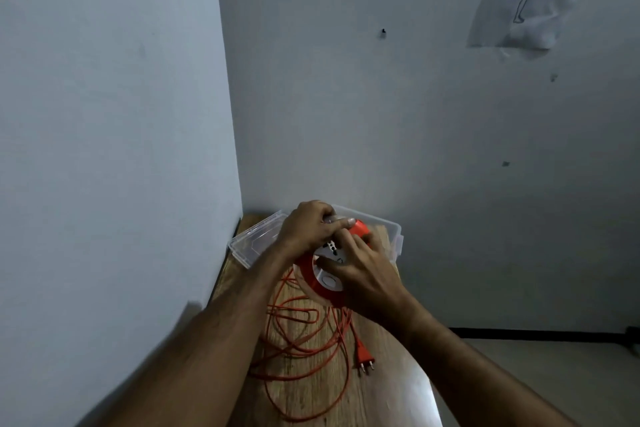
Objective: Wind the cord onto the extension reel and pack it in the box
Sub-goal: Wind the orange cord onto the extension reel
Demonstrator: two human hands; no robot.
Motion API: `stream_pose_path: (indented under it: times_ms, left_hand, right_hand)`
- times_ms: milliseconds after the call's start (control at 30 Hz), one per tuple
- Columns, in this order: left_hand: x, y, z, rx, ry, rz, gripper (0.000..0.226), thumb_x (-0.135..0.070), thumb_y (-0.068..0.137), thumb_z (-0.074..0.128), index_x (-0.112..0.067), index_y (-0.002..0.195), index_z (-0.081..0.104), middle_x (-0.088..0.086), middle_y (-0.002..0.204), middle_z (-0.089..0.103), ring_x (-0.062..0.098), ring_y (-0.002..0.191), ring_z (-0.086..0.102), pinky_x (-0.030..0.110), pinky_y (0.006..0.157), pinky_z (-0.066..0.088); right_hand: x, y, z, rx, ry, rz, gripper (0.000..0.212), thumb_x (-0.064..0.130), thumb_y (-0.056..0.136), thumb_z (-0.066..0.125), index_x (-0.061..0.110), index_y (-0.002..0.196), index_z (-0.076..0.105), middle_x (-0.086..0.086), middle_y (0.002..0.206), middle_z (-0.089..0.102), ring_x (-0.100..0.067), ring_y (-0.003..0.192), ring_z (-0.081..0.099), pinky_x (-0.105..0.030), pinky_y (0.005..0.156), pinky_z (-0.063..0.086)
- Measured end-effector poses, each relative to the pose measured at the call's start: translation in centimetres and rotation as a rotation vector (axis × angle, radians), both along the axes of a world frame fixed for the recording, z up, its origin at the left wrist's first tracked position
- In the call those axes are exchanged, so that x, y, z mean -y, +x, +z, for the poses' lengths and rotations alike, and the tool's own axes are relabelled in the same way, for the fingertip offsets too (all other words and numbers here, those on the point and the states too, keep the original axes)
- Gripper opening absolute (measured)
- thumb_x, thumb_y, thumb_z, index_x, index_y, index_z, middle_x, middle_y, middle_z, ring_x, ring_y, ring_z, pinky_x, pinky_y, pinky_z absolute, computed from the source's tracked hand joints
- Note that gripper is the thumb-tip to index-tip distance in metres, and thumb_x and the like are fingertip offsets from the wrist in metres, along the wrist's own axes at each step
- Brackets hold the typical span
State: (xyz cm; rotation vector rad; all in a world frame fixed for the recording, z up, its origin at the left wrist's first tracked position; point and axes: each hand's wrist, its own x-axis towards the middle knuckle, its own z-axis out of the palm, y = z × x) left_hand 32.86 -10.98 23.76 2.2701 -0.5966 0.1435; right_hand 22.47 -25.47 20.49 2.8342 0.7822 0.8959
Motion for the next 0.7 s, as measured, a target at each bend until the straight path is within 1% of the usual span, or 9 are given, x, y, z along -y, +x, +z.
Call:
stream_pose_path:
  times_ms: [200, 267, 333, 400, 467, 533, 600, 633, 700]
  left_hand:
    - [0.3, -0.8, 0.2, 0.002, -0.049, 0.116, 0.058, -0.063, 0.088, 0.065, -0.007, 0.073, 0.065, 0.001, 0.069, 0.060, 0.020, 0.069, 0.061, 0.038, 0.063, 0.050]
    - [0.5, -0.9, 0.3, 0.034, -0.048, 0.172, 0.059, -0.061, 0.089, 0.066, -0.007, 0.067, 0.059, -0.002, 0.064, 0.054, 0.020, 0.066, 0.056, 0.034, 0.060, 0.042]
    - [0.8, -1.1, 0.3, 0.063, -0.046, 0.221, 0.056, -0.059, 0.089, 0.067, -0.012, 0.062, 0.053, -0.004, 0.066, 0.052, 0.019, 0.068, 0.054, 0.031, 0.059, 0.036]
    - [1.1, -1.5, 0.2, 0.093, -0.020, 0.247, 0.050, -0.059, 0.089, 0.067, -0.015, 0.066, 0.057, -0.004, 0.075, 0.056, 0.017, 0.073, 0.055, 0.029, 0.062, 0.034]
    - [1.2, -1.8, -0.1, 0.121, 0.009, 0.252, 0.048, -0.059, 0.089, 0.066, -0.015, 0.071, 0.060, -0.002, 0.081, 0.059, 0.017, 0.074, 0.055, 0.028, 0.062, 0.035]
    - [1.1, -2.0, -0.6, 0.117, 0.015, 0.249, 0.048, -0.059, 0.089, 0.066, -0.017, 0.067, 0.056, -0.001, 0.078, 0.058, 0.017, 0.071, 0.054, 0.029, 0.060, 0.034]
    - [0.7, -2.1, -1.2, 0.054, -0.020, 0.258, 0.052, -0.057, 0.090, 0.066, -0.015, 0.061, 0.052, 0.002, 0.070, 0.059, 0.022, 0.066, 0.057, 0.035, 0.057, 0.040]
    - [0.5, -2.1, -1.5, 0.010, -0.057, 0.264, 0.055, -0.057, 0.090, 0.066, -0.012, 0.061, 0.054, 0.005, 0.066, 0.061, 0.024, 0.065, 0.060, 0.039, 0.059, 0.047]
    - [-0.1, -2.0, -1.7, -0.058, -0.104, 0.261, 0.058, -0.059, 0.089, 0.065, -0.007, 0.064, 0.059, 0.006, 0.063, 0.065, 0.025, 0.064, 0.065, 0.042, 0.064, 0.054]
  right_hand:
    - [-1.1, 0.1, 0.3, -0.089, 0.557, -0.172, 0.053, 0.038, 0.072, 0.080, 0.021, 0.122, 0.071, -0.001, 0.089, 0.074, -0.016, 0.076, 0.070, -0.026, 0.072, 0.054]
    - [-2.4, -0.2, 0.9, -0.107, 0.847, -0.274, 0.048, 0.040, 0.073, 0.082, 0.021, 0.117, 0.073, 0.010, 0.090, 0.073, -0.005, 0.074, 0.066, -0.017, 0.068, 0.054]
    - [-3.6, -0.2, 1.2, -0.084, 1.099, -0.406, 0.048, 0.041, 0.070, 0.087, 0.019, 0.112, 0.075, 0.008, 0.094, 0.074, -0.001, 0.077, 0.060, -0.011, 0.064, 0.046]
    - [-4.7, 0.2, 0.9, -0.170, 1.386, -0.556, 0.055, 0.043, 0.070, 0.090, 0.014, 0.114, 0.074, 0.000, 0.105, 0.075, -0.009, 0.089, 0.066, -0.017, 0.069, 0.052]
    - [-5.4, 1.0, 0.4, -0.393, 1.845, -0.704, 0.058, 0.042, 0.067, 0.093, 0.011, 0.111, 0.069, -0.008, 0.108, 0.073, -0.024, 0.095, 0.072, -0.038, 0.077, 0.063]
    - [-5.4, 1.2, 0.4, -0.538, 2.243, -0.667, 0.069, 0.033, 0.063, 0.095, 0.005, 0.117, 0.062, -0.014, 0.110, 0.071, -0.033, 0.094, 0.073, -0.050, 0.077, 0.064]
    - [-5.1, 1.0, 0.1, -0.571, 2.257, -0.648, 0.069, 0.025, 0.064, 0.094, 0.005, 0.119, 0.059, -0.016, 0.109, 0.071, -0.036, 0.091, 0.074, -0.049, 0.072, 0.064]
    - [-5.1, 0.3, 0.3, -0.537, 2.122, -0.639, 0.058, 0.023, 0.068, 0.092, 0.008, 0.114, 0.060, -0.015, 0.107, 0.072, -0.034, 0.089, 0.074, -0.042, 0.068, 0.065]
    - [-4.7, -1.7, 0.7, -0.296, 1.611, -0.540, 0.034, 0.020, 0.078, 0.084, 0.013, 0.103, 0.061, -0.007, 0.097, 0.073, -0.021, 0.080, 0.071, -0.017, 0.058, 0.052]
